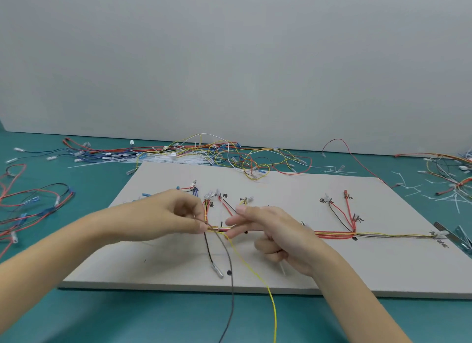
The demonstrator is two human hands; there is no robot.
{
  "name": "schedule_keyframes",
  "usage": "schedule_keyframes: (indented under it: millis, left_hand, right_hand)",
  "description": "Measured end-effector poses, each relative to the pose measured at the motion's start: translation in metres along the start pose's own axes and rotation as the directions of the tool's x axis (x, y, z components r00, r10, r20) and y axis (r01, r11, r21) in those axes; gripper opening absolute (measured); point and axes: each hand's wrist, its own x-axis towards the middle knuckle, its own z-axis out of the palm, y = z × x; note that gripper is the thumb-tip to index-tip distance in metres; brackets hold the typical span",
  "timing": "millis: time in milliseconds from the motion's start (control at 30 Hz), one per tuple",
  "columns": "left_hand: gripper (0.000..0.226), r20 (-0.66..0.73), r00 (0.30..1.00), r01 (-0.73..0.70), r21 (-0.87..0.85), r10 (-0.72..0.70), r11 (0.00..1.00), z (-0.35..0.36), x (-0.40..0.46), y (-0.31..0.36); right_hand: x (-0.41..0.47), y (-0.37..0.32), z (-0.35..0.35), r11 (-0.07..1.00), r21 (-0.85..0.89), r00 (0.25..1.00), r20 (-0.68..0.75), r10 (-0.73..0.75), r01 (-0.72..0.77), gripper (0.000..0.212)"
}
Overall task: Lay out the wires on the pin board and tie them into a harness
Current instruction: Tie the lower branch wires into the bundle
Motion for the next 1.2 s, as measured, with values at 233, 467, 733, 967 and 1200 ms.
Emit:
schedule_keyframes:
  millis: [233, 467, 733, 967, 1200]
  left_hand:
    - [0.037, -0.163, 0.986, -0.03, -0.002, 0.029, 1.0, 0.016, 0.015, 0.01]
    - [0.029, -0.341, 0.94, -0.028, -0.018, 0.02, 0.999, 0.003, 0.005, 0.009]
    - [0.024, -0.172, 0.983, 0.081, 0.055, -0.07, 0.995, -0.01, -0.02, 0.002]
    - [0.025, -0.158, 0.979, 0.153, 0.173, -0.126, 0.973, -0.016, -0.027, -0.01]
    - [0.021, -0.042, 0.986, 0.165, 0.195, -0.16, 0.967, -0.011, -0.028, -0.015]
  right_hand:
    - [0.003, -0.007, 0.014, 0.999, 0.022, 0.974, 0.22, -0.053, 0.05, 0.034]
    - [-0.004, -0.01, -0.021, 0.973, 0.173, 0.984, 0.066, -0.166, 0.153, 0.029]
    - [-0.017, -0.006, -0.057, 0.984, -0.09, 0.985, 0.101, -0.143, 0.152, 0.029]
    - [-0.025, 0.001, -0.076, 0.958, -0.232, 0.983, 0.111, -0.144, 0.166, 0.03]
    - [-0.027, 0.011, -0.081, 0.946, -0.3, 0.986, 0.151, -0.076, 0.119, 0.027]
